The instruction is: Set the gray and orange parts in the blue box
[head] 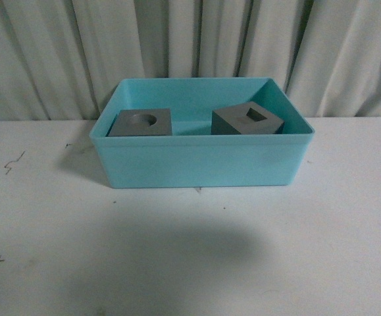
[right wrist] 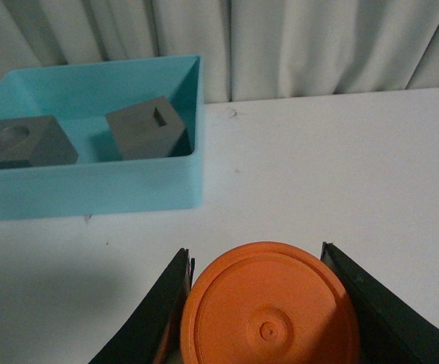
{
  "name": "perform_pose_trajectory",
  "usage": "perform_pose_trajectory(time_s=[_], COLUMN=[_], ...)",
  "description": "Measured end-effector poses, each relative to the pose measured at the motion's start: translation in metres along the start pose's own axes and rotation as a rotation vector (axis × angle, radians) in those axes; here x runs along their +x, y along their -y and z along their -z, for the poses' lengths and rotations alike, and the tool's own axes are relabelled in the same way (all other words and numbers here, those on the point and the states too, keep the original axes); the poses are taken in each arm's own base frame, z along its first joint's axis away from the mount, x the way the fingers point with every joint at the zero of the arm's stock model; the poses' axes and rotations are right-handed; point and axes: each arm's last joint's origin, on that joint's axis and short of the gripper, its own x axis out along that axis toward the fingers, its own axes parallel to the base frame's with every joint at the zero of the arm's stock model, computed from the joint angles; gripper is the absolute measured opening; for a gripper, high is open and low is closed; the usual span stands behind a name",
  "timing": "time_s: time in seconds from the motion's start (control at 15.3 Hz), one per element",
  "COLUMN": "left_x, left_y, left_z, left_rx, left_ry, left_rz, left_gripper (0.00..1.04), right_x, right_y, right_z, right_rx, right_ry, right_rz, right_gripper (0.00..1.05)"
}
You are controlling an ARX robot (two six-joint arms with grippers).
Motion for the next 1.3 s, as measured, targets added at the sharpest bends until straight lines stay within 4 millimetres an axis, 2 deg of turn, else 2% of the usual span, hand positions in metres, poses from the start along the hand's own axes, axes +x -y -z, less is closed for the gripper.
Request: perform_pose_trajectory(time_s=[0.2,0.33,0.52,0.65,0.78,0.85,0.91,1.04,1.24,1.3], left_x=[0.000,0.000,0.000,0.000,0.000,0.000,0.000,0.000,0.000,0.000], left_y=[0.000,0.000,0.000,0.000,0.000,0.000,0.000,0.000,0.000,0.000], left_z=[0.000,0.000,0.000,0.000,0.000,0.000,0.000,0.000,0.000,0.000], left_rx=[0.000,0.000,0.000,0.000,0.000,0.000,0.000,0.000,0.000,0.000], left_ry=[0.000,0.000,0.000,0.000,0.000,0.000,0.000,0.000,0.000,0.000], left_rz=[0.000,0.000,0.000,0.000,0.000,0.000,0.000,0.000,0.000,0.000], left_gripper=[0.98,0.98,0.98,0.98,0.98,0.98,0.98,0.98,0.98,0.98], right_x=[-0.002,0.003,0.027,0.055,0.093,0.121,0.141,0.182,0.211,0.220], right_y=[0.015,0.033,0.055,0.054,0.037,0.018,0.001,-0.049,-0.095,-0.103], right_z=[-0.007,-0.019,-0.060,-0.094,-0.116,-0.118,-0.115,-0.097,-0.079,-0.075], right_rx=[0.033,0.041,-0.013,-0.041,-0.056,-0.062,-0.066,-0.099,-0.128,-0.126], right_ry=[0.047,0.080,0.164,0.234,0.241,0.197,0.146,0.030,-0.031,-0.048], right_rz=[0.024,0.050,0.052,0.013,-0.053,-0.105,-0.144,-0.251,-0.334,-0.334], right_gripper=[0.47,0.47,0.47,0.47,0.47,0.47,0.47,0.47,0.47,0.47])
